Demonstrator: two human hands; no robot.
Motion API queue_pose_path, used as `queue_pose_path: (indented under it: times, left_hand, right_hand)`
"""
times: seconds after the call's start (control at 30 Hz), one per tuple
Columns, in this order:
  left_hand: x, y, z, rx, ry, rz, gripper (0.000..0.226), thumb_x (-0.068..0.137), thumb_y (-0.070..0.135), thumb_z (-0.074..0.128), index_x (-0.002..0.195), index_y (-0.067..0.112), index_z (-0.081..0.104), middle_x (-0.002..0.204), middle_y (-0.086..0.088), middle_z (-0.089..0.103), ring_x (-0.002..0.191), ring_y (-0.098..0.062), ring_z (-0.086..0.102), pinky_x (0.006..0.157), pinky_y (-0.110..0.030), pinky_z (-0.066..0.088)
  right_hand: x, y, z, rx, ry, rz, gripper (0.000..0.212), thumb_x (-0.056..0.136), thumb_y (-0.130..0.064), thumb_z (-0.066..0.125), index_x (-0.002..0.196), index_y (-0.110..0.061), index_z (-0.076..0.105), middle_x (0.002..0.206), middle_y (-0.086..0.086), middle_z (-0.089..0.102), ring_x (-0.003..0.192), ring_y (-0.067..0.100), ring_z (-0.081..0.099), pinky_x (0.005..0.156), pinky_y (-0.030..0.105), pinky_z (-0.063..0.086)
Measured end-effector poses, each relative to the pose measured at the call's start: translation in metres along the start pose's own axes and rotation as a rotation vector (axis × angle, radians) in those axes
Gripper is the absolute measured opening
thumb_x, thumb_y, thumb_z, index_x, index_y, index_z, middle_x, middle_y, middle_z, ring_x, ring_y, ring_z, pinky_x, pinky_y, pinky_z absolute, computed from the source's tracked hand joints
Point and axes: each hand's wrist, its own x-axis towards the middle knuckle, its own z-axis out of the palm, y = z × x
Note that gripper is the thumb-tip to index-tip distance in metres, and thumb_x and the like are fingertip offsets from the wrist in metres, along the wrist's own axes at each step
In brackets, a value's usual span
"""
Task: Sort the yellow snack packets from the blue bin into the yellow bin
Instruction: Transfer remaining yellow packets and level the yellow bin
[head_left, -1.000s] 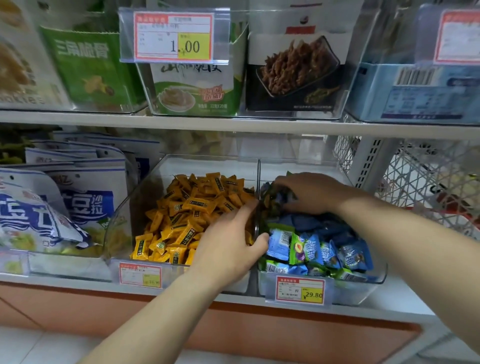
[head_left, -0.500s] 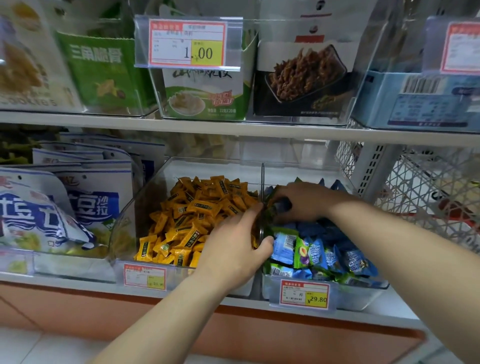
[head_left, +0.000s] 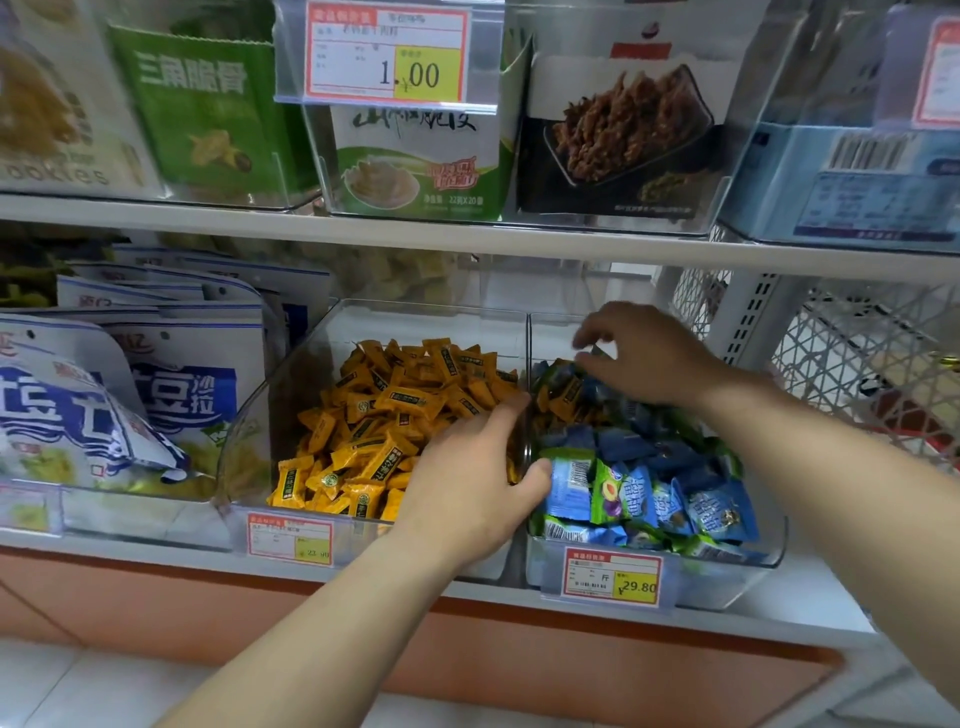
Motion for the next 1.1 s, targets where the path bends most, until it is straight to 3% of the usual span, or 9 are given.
queue_pose_path:
  times: [0.07, 0.13, 0.23, 0.33, 0.5, 0.67, 0.77, 1.0, 1.1]
  left_hand:
    - [0.0, 0.002, 0.0, 0.002, 0.007, -0.002, 0.063, 0.09, 0.054, 0.054, 0.147, 0.035, 0.034, 0.122, 0.007, 0.062, 0.111, -0.016, 0.056, 0.085, -0.03, 0.049]
    - [-0.001, 0.002, 0.0, 0.007, 0.01, -0.003, 0.063, 0.091, 0.054, 0.054, 0.147, 0.034, 0.035, 0.121, 0.006, 0.062, 0.11, -0.016, 0.057, 0.084, -0.03, 0.048]
    - [-0.001, 0.001, 0.001, -0.002, 0.008, 0.001, 0.064, 0.09, 0.055, 0.055, 0.147, 0.034, 0.034, 0.122, 0.006, 0.062, 0.11, -0.016, 0.057, 0.083, -0.029, 0.048]
    - [-0.001, 0.0, 0.0, -0.009, -0.004, 0.01, 0.065, 0.09, 0.056, 0.054, 0.148, 0.034, 0.032, 0.122, 0.007, 0.062, 0.11, -0.015, 0.057, 0.085, -0.031, 0.05]
    - [-0.002, -0.001, -0.003, -0.019, -0.018, 0.021, 0.065, 0.091, 0.058, 0.053, 0.148, 0.035, 0.032, 0.124, 0.007, 0.061, 0.112, -0.015, 0.056, 0.088, -0.032, 0.05]
    - [-0.002, 0.002, -0.001, -0.005, 0.0, 0.012, 0.064, 0.092, 0.058, 0.053, 0.148, 0.034, 0.033, 0.12, 0.007, 0.062, 0.109, -0.015, 0.056, 0.086, -0.031, 0.047]
    - [-0.002, 0.002, -0.001, -0.001, 0.012, 0.014, 0.063, 0.092, 0.057, 0.053, 0.147, 0.034, 0.033, 0.119, 0.006, 0.063, 0.109, -0.016, 0.056, 0.086, -0.032, 0.047]
    - [0.001, -0.001, -0.002, -0.02, -0.018, 0.006, 0.063, 0.09, 0.057, 0.055, 0.145, 0.036, 0.034, 0.124, 0.007, 0.062, 0.111, -0.016, 0.056, 0.087, -0.032, 0.049]
    - [0.004, -0.004, -0.006, -0.07, -0.065, -0.023, 0.065, 0.088, 0.061, 0.057, 0.145, 0.04, 0.035, 0.133, 0.009, 0.06, 0.117, -0.015, 0.056, 0.091, -0.032, 0.05]
  right_hand:
    - [0.007, -0.012, 0.011, 0.06, -0.284, -0.061, 0.011, 0.092, -0.04, 0.061, 0.1, -0.035, 0.068, 0.093, -0.016, 0.06, 0.086, 0.006, 0.058, 0.072, 0.027, 0.043]
    - [0.011, -0.008, 0.018, -0.088, -0.5, -0.041, 0.009, 0.092, -0.037, 0.064, 0.096, -0.032, 0.07, 0.091, -0.014, 0.062, 0.083, 0.008, 0.058, 0.075, 0.03, 0.046]
    - [0.01, 0.014, 0.01, -0.194, -0.423, 0.046, 0.01, 0.088, -0.023, 0.068, 0.093, -0.03, 0.069, 0.103, -0.006, 0.063, 0.09, 0.016, 0.057, 0.077, 0.031, 0.047]
    - [0.006, 0.027, 0.001, -0.251, -0.388, 0.095, 0.026, 0.083, -0.013, 0.067, 0.081, -0.039, 0.06, 0.105, -0.006, 0.062, 0.089, 0.015, 0.054, 0.071, 0.03, 0.043]
    - [0.012, 0.021, 0.006, -0.019, -0.236, 0.007, 0.019, 0.078, -0.027, 0.08, 0.093, -0.035, 0.071, 0.099, -0.012, 0.066, 0.092, 0.011, 0.061, 0.074, 0.03, 0.047]
    - [0.019, 0.012, 0.028, -0.16, -0.494, -0.081, 0.052, 0.081, -0.024, 0.077, 0.13, -0.032, 0.062, 0.125, -0.006, 0.062, 0.106, 0.016, 0.058, 0.088, 0.034, 0.049]
    - [0.02, 0.017, 0.032, -0.198, -0.491, -0.108, 0.048, 0.087, -0.022, 0.066, 0.132, -0.037, 0.06, 0.126, 0.0, 0.062, 0.101, 0.019, 0.055, 0.079, 0.031, 0.045]
    - [0.025, 0.015, 0.032, -0.236, -0.398, -0.048, 0.022, 0.088, -0.04, 0.066, 0.109, -0.035, 0.067, 0.107, -0.001, 0.063, 0.092, 0.016, 0.054, 0.073, 0.031, 0.042]
    - [0.025, 0.015, 0.019, -0.133, -0.296, -0.023, 0.021, 0.09, -0.044, 0.064, 0.109, -0.036, 0.069, 0.104, -0.011, 0.063, 0.095, 0.013, 0.055, 0.083, 0.035, 0.044]
